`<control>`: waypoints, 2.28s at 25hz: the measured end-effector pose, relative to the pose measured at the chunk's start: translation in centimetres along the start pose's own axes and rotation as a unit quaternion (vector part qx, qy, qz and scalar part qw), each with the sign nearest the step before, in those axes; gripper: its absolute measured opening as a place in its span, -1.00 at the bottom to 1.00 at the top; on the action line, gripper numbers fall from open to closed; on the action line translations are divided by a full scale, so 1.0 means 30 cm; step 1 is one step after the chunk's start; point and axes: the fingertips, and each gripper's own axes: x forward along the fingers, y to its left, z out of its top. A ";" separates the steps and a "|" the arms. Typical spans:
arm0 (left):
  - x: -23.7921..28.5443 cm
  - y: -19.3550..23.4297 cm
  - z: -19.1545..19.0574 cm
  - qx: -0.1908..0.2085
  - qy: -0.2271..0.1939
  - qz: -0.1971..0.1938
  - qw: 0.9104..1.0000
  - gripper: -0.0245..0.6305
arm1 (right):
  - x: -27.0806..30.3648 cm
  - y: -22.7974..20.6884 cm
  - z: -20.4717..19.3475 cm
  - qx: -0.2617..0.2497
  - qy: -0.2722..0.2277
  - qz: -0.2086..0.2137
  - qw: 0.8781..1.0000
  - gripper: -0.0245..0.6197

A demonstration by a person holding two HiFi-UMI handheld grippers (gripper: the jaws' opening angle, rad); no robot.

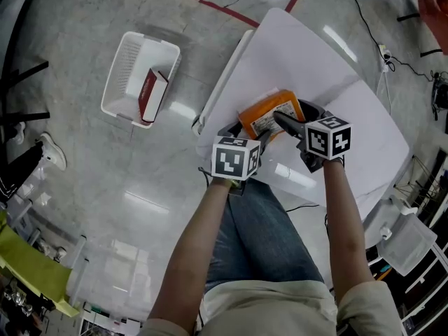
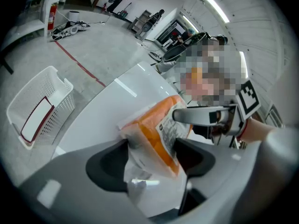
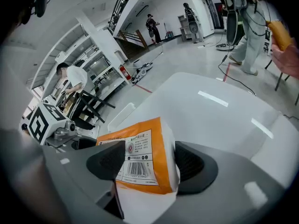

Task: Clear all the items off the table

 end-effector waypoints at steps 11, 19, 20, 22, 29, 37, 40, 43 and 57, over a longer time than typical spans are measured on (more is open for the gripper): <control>-0.039 0.025 0.023 -0.011 -0.013 0.013 1.000 0.00 | -0.002 0.039 0.006 -0.001 -0.005 -0.004 1.000 0.09; -0.120 0.085 0.070 -0.029 -0.044 0.025 0.998 -0.03 | 0.017 0.123 0.056 -0.012 -0.016 -0.002 1.000 0.06; -0.131 0.091 0.077 -0.032 -0.048 0.025 0.998 -0.03 | 0.019 0.133 0.065 -0.015 -0.017 0.000 1.000 0.05; -0.151 0.104 0.088 -0.037 -0.056 0.026 0.997 -0.03 | 0.025 0.153 0.084 -0.021 -0.017 0.002 1.000 0.05; -0.226 0.161 0.121 -0.052 -0.085 0.032 0.994 -0.04 | 0.056 0.236 0.154 -0.044 -0.021 0.013 0.999 0.03; -0.332 0.278 0.153 -0.079 -0.120 0.057 0.988 -0.05 | 0.137 0.359 0.235 -0.066 -0.022 0.037 0.997 0.00; -0.370 0.325 0.159 -0.092 -0.131 0.067 0.985 -0.05 | 0.174 0.408 0.263 -0.078 -0.020 0.048 0.996 0.00; -0.407 0.366 0.164 -0.106 -0.142 0.076 0.981 -0.06 | 0.203 0.456 0.288 -0.091 -0.016 0.058 0.994 -0.01; -0.527 0.575 0.157 -0.164 -0.177 0.117 0.963 -0.07 | 0.385 0.645 0.359 -0.150 0.022 0.088 0.984 -0.01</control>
